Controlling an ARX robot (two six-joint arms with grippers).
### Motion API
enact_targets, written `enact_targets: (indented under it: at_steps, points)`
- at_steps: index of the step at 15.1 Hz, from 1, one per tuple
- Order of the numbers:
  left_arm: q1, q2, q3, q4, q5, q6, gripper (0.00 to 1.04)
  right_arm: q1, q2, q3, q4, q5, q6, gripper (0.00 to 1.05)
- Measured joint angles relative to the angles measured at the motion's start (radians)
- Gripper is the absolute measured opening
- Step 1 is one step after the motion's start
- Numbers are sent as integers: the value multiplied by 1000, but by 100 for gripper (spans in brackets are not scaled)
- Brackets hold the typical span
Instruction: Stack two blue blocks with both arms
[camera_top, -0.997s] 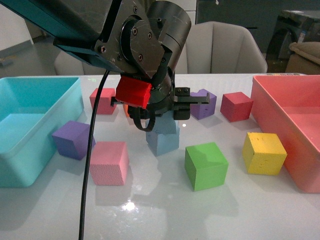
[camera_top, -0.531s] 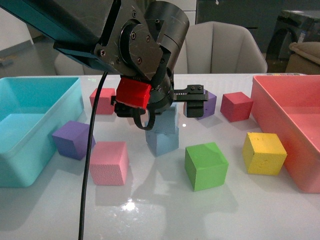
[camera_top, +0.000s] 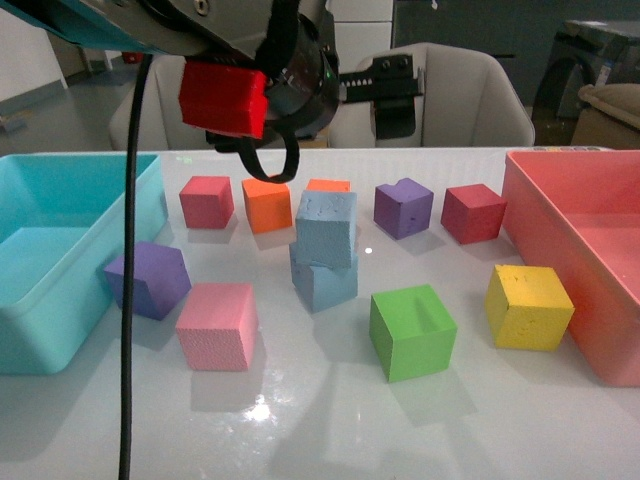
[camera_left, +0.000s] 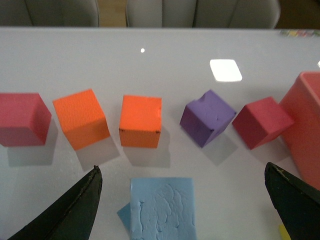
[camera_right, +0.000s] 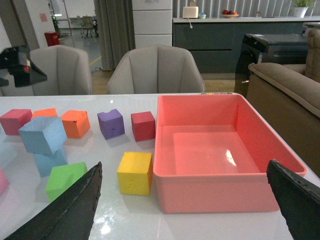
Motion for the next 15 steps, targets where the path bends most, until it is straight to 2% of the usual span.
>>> enact_targets:
  at_steps: [1, 2, 6, 7, 8, 10, 13, 14, 15]
  points:
    - [-8, -137, -142, 155, -22, 33, 98, 0, 0, 0, 0, 0, 0, 98]
    - [-16, -257, -251, 240, -26, 68, 98, 0, 0, 0, 0, 0, 0, 98]
    - [-29, -488, -455, 375, -45, 143, 97, 0, 0, 0, 0, 0, 0, 98]
    - [-27, -592, -546, 415, -158, 193, 85, 0, 0, 0, 0, 0, 0, 98]
    - [2, -714, -670, 447, -187, 231, 73, 0, 0, 0, 0, 0, 0, 98]
    - [112, -862, -860, 493, -137, 254, 47, 0, 0, 0, 0, 0, 0, 98]
    - [206, -996, -1054, 506, -14, 258, 9, 0, 0, 0, 0, 0, 0, 98]
    - [245, -1054, -1098, 512, 18, 260, 2, 0, 0, 0, 0, 0, 0, 98]
    - [276, -1094, -1137, 505, 42, 261, 2, 0, 0, 0, 0, 0, 0, 98]
